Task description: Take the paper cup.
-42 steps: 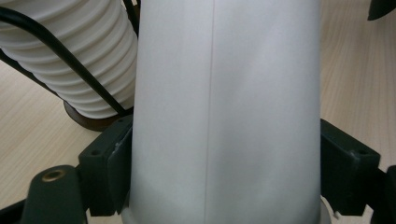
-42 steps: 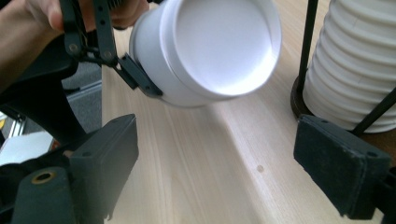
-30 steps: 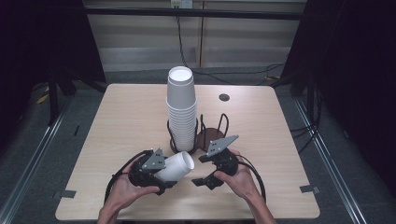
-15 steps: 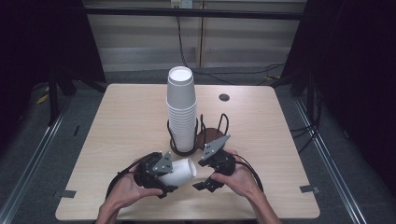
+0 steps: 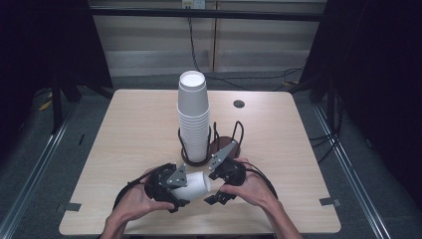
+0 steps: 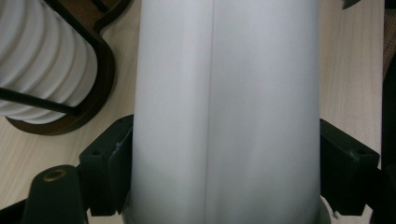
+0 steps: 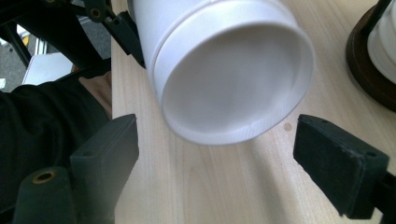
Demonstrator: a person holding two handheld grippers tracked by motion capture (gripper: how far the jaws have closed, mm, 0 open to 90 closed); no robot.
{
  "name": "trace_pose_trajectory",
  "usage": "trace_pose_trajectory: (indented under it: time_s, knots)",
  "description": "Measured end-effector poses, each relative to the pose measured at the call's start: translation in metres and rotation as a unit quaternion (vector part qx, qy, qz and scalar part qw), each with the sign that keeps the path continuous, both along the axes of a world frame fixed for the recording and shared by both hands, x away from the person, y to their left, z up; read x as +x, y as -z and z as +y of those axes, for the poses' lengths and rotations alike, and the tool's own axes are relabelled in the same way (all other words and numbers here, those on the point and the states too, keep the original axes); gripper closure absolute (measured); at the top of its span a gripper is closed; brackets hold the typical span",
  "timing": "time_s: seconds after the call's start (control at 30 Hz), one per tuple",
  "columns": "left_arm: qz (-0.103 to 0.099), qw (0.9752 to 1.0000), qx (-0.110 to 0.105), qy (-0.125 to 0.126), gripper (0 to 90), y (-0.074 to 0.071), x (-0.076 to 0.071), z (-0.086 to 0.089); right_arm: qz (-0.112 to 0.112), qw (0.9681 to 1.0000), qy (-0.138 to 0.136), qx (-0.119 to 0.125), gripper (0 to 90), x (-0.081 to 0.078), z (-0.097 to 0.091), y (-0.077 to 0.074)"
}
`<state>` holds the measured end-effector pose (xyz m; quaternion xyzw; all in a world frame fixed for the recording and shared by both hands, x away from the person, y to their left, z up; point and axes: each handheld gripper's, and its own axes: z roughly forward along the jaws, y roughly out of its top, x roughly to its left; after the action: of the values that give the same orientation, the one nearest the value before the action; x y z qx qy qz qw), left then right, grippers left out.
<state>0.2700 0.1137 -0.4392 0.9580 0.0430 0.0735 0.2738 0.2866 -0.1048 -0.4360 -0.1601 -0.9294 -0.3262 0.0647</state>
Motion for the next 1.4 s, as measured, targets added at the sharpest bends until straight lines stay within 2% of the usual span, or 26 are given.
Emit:
trace_pose_trajectory:
  time_s: [0.1, 0.13, 0.27, 0.4, 0.5, 0.6, 0.63, 0.7, 0.87, 0.93, 0.97, 1.07, 1.1, 1.13, 1.33, 1.4]
  knots:
    - [0.0, 1.0, -0.002, 0.0, 18.3, 0.001, -0.001, -0.002, 0.004, 0.9999, -0.004, -0.009, 18.1, 0.002, 0.001, -0.001]
    - [0.001, 1.0, 0.003, 0.005, 18.3, 0.002, -0.001, -0.004, 0.007, 0.9999, -0.007, -0.005, 18.3, 0.002, 0.002, -0.001]
    - [-0.002, 1.0, 0.006, 0.007, 18.3, 0.004, -0.003, -0.009, 0.017, 0.9997, -0.011, -0.017, 16.7, 0.004, 0.005, 0.002]
    - [0.0, 0.9998, 0.014, 0.013, 18.5, 0.006, -0.004, -0.012, 0.025, 0.9996, -0.01, -0.012, 16.2, 0.006, 0.007, 0.004]
    - [-0.001, 0.9997, 0.016, 0.017, 18.6, 0.008, -0.006, -0.015, 0.028, 0.9994, -0.019, -0.008, 16.2, 0.007, 0.01, 0.005]
    - [-0.003, 0.9997, 0.012, 0.019, 18.6, 0.009, -0.006, -0.017, 0.034, 0.9991, -0.018, -0.015, 16.2, 0.008, 0.011, 0.005]
    - [-0.004, 0.9995, 0.017, 0.026, 18.6, 0.008, -0.007, -0.018, 0.038, 0.9987, -0.03, -0.015, 17.0, 0.009, 0.013, 0.007]
    - [-0.008, 0.9996, 0.014, 0.021, 18.6, 0.008, -0.009, -0.019, 0.044, 0.9983, -0.032, -0.018, 17.7, 0.01, 0.015, 0.007]
    - [-0.004, 0.9996, 0.017, 0.022, 18.7, 0.008, -0.009, -0.019, 0.049, 0.9976, -0.045, -0.018, 19.4, 0.012, 0.017, 0.007]
    - [-0.005, 0.9995, 0.02, 0.024, 18.7, 0.007, -0.009, -0.02, 0.053, 0.9971, -0.048, -0.027, 19.1, 0.011, 0.018, 0.007]
    - [-0.009, 0.999, 0.029, 0.031, 18.7, 0.007, -0.008, -0.02, 0.051, 0.9965, -0.06, -0.027, 18.7, 0.012, 0.02, 0.008]
    - [-0.004, 0.9995, 0.019, 0.025, 18.6, 0.008, -0.01, -0.021, 0.054, 0.9962, -0.059, -0.035, 20.7, 0.012, 0.02, 0.007]
    - [-0.011, 0.9989, 0.031, 0.034, 18.6, 0.007, -0.008, -0.02, 0.053, 0.9961, -0.061, -0.035, 21.1, 0.013, 0.02, 0.007]
    - [-0.007, 0.9992, 0.025, 0.03, 18.7, 0.007, -0.008, -0.02, 0.055, 0.9958, -0.065, -0.034, 21.4, 0.014, 0.02, 0.007]
    - [-0.012, 0.9985, 0.036, 0.039, 18.8, 0.006, -0.007, -0.022, 0.054, 0.995, -0.069, -0.047, 20.9, 0.015, 0.024, 0.007]
    - [-0.014, 0.9984, 0.038, 0.04, 18.7, 0.006, -0.007, -0.022, 0.058, 0.9942, -0.069, -0.058, 20.5, 0.014, 0.026, 0.005]
